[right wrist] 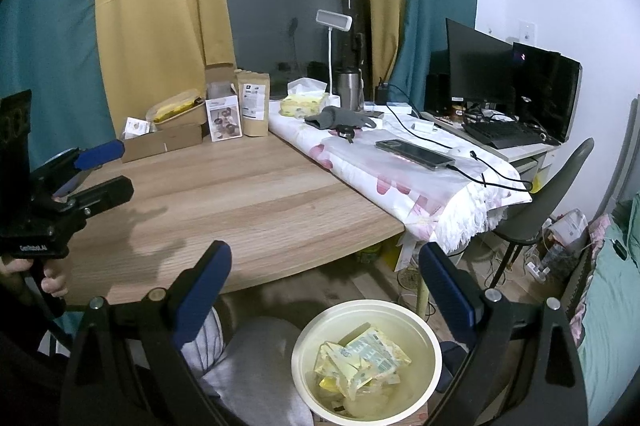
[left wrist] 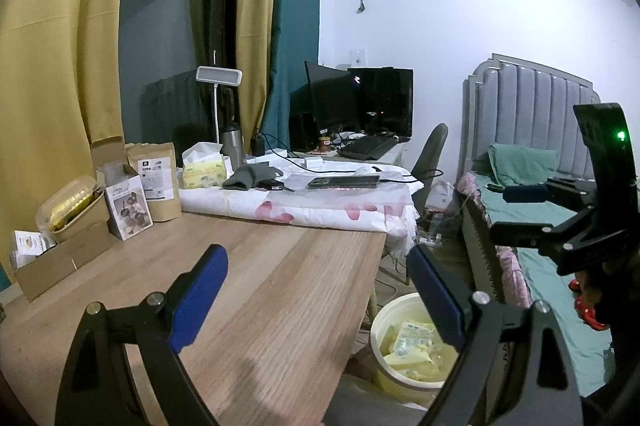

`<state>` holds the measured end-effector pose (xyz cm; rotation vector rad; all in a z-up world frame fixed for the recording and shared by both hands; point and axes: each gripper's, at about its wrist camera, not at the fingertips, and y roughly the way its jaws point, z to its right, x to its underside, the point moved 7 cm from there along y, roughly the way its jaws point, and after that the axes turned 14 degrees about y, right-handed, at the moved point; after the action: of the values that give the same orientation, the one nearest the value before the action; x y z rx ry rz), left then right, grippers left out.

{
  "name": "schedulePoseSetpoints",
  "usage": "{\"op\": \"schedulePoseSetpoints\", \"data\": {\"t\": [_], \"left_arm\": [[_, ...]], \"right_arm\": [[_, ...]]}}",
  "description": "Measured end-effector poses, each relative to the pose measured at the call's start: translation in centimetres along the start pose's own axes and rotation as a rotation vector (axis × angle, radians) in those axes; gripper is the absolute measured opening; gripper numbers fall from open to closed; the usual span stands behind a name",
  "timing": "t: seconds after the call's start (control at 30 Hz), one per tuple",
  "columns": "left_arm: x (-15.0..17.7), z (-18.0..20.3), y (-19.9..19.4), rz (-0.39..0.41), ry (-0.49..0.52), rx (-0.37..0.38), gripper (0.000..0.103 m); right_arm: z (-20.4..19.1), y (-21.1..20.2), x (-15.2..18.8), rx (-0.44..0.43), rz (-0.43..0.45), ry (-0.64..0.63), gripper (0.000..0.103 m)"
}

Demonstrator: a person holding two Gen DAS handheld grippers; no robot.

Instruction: Collect trash

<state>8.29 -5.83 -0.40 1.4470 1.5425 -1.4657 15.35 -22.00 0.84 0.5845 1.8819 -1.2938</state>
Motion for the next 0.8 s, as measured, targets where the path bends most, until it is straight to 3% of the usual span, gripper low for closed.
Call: {"op": "schedulePoseSetpoints", "data": {"t": [0.8], "left_arm": [[0.02,0.14,-0.35,0.005,0.007,-0.007,0.092]], "right_arm": [[-0.01,-0.18,-0.20,-0.016,0.011,-0.002,0.094]]}}
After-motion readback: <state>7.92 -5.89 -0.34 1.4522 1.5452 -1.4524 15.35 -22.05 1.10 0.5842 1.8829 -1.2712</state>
